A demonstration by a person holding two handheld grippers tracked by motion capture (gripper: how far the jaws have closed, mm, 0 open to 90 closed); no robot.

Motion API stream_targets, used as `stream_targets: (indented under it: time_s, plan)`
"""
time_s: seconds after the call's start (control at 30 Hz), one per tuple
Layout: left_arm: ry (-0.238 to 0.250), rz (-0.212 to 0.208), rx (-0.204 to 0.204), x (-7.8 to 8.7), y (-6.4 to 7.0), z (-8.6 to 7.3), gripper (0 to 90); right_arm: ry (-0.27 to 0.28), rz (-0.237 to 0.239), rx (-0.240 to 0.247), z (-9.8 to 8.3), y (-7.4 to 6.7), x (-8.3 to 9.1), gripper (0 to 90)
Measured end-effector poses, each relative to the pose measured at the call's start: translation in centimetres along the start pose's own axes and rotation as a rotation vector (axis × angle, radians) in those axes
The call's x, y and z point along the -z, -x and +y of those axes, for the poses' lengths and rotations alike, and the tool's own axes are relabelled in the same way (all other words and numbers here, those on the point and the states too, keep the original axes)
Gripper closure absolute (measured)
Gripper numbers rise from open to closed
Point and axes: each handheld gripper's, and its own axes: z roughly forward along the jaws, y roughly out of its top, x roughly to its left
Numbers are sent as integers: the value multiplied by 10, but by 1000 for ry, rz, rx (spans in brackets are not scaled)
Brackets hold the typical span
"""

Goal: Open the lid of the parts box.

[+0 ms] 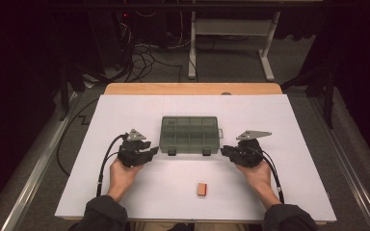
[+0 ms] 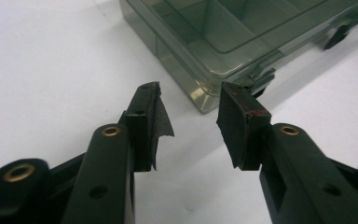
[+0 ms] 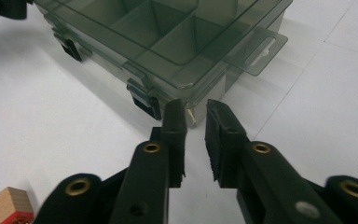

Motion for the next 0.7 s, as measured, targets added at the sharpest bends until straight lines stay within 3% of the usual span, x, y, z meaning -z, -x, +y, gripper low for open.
stream_targets:
  time_s: [0.13, 0.33, 0.7]
  plan:
    - [-51, 15, -25, -3, -1, 3, 651, -21, -26, 38, 2, -4, -3, 854]
    - [-102, -8, -13, -9, -4, 4, 743, -40, -35, 46, 3, -6, -7, 879]
    - [-96, -37, -26, -13, 0, 5, 784, -46, -32, 40, 3, -6, -10, 884]
